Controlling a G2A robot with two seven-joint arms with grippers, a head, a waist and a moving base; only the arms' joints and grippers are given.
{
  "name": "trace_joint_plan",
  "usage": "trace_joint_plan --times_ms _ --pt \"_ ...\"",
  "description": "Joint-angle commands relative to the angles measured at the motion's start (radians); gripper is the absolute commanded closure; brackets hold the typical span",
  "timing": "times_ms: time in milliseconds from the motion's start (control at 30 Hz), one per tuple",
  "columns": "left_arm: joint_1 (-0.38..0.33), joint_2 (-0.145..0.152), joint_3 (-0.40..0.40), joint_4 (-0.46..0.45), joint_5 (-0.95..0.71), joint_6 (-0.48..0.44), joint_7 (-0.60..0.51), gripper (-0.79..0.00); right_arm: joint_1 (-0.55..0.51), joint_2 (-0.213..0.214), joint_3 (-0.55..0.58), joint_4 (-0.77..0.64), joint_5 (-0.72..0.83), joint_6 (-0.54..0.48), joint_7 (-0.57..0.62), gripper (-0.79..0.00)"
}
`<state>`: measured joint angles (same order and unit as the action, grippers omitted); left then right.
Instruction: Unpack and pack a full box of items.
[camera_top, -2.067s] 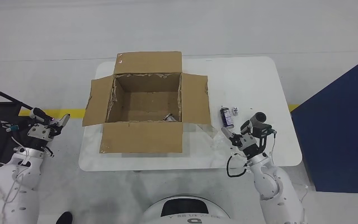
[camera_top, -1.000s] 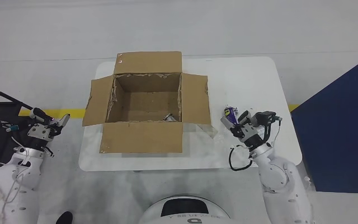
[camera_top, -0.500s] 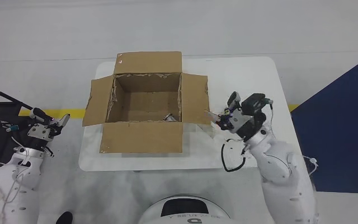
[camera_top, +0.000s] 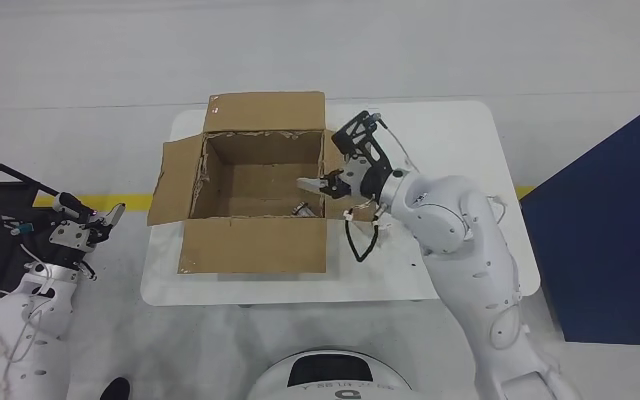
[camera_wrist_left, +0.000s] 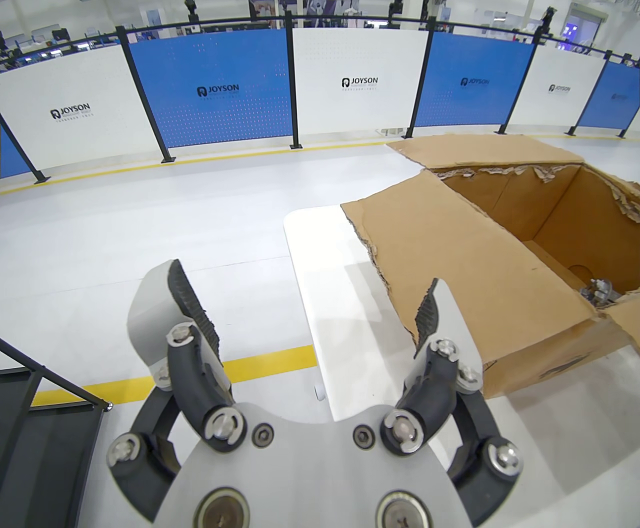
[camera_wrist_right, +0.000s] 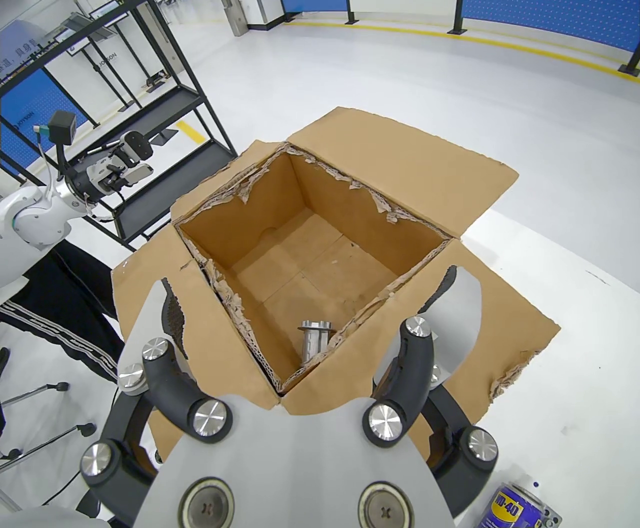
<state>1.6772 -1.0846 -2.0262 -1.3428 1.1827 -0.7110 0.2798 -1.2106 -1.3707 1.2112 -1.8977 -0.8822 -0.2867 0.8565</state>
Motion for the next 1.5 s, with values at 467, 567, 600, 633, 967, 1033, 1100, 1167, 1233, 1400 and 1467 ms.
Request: trace_joint_plan --times_ms 467,567,600,633,967,1033,1100,1167,1233,1400,1467 --pt "0.000 0.000 0.000 0.000 0.000 0.000 0.000 -0.785 0.494 -0.052 -0.235 0.501 0.092 -0.008 0.309 -0.785" --pt "0.000 0.000 0.000 0.000 0.000 0.000 0.000 -0.785 0.569 -0.069 -0.302 0.604 0.101 -0.072 0.306 -0.763" --pt "0.000 0.000 0.000 0.000 0.000 0.000 0.000 -0.785 0.588 -0.075 -0.326 0.618 0.100 -0.103 0.297 -0.668" --pt "0.000 0.000 0.000 0.000 0.000 0.000 0.000 -0.785 0.604 -0.080 -0.344 0.636 0.094 -0.127 0.287 -0.637" --pt "0.000 0.000 0.000 0.000 0.000 0.000 0.000 -0.785 0.768 -0.147 -0.562 0.877 0.028 -0.399 0.231 -0.468" --pt "0.000 0.000 0.000 0.000 0.000 0.000 0.000 -0.785 0.793 -0.165 -0.603 0.951 0.041 -0.471 0.206 -0.391" --pt "0.000 0.000 0.000 0.000 0.000 0.000 0.000 -0.785 0.819 -0.186 -0.644 1.023 0.059 -0.500 0.177 -0.403" --pt "0.000 0.000 0.000 0.000 0.000 0.000 0.000 -0.785 0.844 -0.206 -0.696 1.075 0.056 -0.538 0.139 -0.465" --pt "0.000 0.000 0.000 0.000 0.000 0.000 0.000 -0.785 0.864 -0.227 -0.743 1.116 0.059 -0.574 0.103 -0.520" --pt "0.000 0.000 0.000 0.000 0.000 0.000 0.000 -0.785 0.906 -0.280 -0.871 1.192 0.039 -0.632 0.045 -0.422" --pt "0.000 0.000 0.000 0.000 0.000 0.000 0.000 -0.785 0.923 -0.303 -0.925 1.226 0.036 -0.649 0.028 -0.385"
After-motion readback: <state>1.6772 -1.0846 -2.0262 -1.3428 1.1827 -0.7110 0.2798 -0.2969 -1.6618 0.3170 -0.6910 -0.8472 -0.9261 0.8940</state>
